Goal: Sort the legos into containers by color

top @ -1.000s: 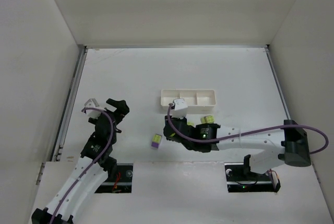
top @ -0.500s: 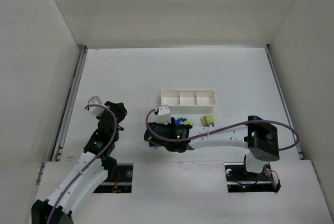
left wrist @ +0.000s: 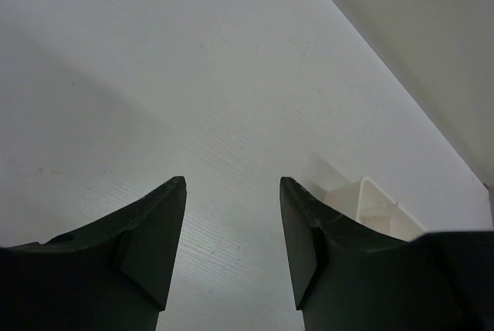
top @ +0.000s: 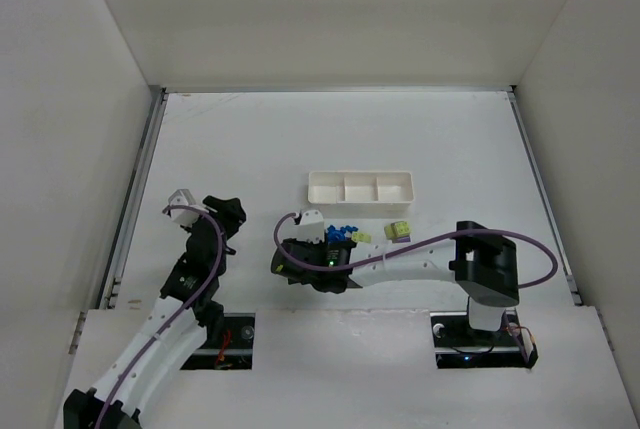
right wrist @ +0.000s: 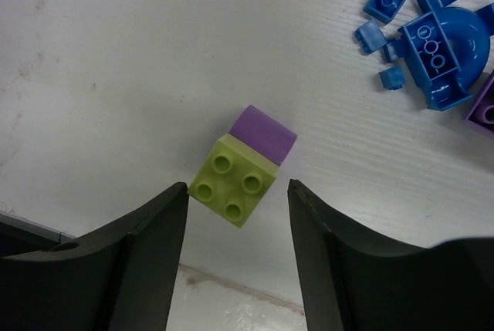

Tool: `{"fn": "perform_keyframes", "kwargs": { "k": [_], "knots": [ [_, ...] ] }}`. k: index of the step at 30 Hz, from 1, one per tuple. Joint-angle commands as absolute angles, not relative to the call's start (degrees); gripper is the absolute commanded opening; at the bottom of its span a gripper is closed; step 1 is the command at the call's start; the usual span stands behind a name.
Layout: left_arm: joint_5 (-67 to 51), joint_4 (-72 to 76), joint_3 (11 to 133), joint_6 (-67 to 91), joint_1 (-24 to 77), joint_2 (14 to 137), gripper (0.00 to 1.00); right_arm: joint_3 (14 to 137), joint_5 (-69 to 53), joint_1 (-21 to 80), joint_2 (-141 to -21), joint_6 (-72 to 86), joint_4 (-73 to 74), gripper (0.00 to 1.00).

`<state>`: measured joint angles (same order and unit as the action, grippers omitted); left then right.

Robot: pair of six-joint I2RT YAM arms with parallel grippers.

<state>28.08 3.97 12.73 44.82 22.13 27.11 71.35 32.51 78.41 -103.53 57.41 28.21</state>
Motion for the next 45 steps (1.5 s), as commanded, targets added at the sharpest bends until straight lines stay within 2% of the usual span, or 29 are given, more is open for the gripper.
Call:
{"fn": "perform_keyframes", "kwargs": {
  "k": [1, 3, 7, 9, 12, 21, 27, 30, 35, 37, 40, 45],
  "knots": [
    [26.46, 6.85, 12.39, 44.38, 22.37, 28.38, 0.50, 73.92, 32.78, 78.18, -104.59, 58.54, 28.65, 0.56],
    [25.67, 7.29, 12.48, 44.56, 22.37, 29.09, 0.51, 73.92, 33.13, 78.18, -104.59, 58.62, 28.74, 0.50],
    [24.87, 8.09, 12.13, 45.00, 22.37, 29.36, 0.51, 73.57, 33.84, 78.18, -104.59, 58.62, 30.40, 0.49],
    [24.87, 8.17, 12.04, 45.00, 22.37, 29.09, 0.52, 73.56, 34.62, 78.18, -104.33, 58.97, 32.16, 0.52],
    [24.87, 8.26, 11.95, 45.26, 22.37, 29.00, 0.52, 73.74, 35.51, 78.26, -104.15, 58.97, 33.05, 0.66],
    [24.87, 8.35, 12.04, 45.70, 21.84, 30.67, 0.52, 77.34, 37.17, 78.35, -106.17, 57.74, 33.40, 0.62],
    [24.87, 8.35, 11.95, 45.97, 22.01, 30.76, 0.52, 77.61, 37.97, 78.26, -107.14, 58.18, 34.54, 0.53],
    [24.87, 8.35, 11.95, 45.97, 22.01, 30.59, 0.52, 77.61, 39.28, 78.26, -107.31, 58.36, 34.80, 0.44],
    [24.87, 8.44, 11.95, 46.05, 22.10, 31.11, 0.52, 77.78, 39.46, 78.18, -108.19, 57.83, 35.86, 0.43],
    [24.87, 8.79, 11.95, 46.14, 22.28, 31.46, 0.52, 77.08, 39.99, 78.18, -107.14, 57.83, 35.77, 0.31],
    [24.61, 9.40, 11.95, 46.23, 22.54, 32.25, 0.52, 75.68, 41.74, 78.18, -104.51, 56.96, 35.42, 0.20],
    [20.67, 10.99, 12.91, 46.93, 22.89, 34.63, 0.58, 71.29, 43.25, 76.16, -94.69, 50.03, 30.17, 0.19]
  ]
}}
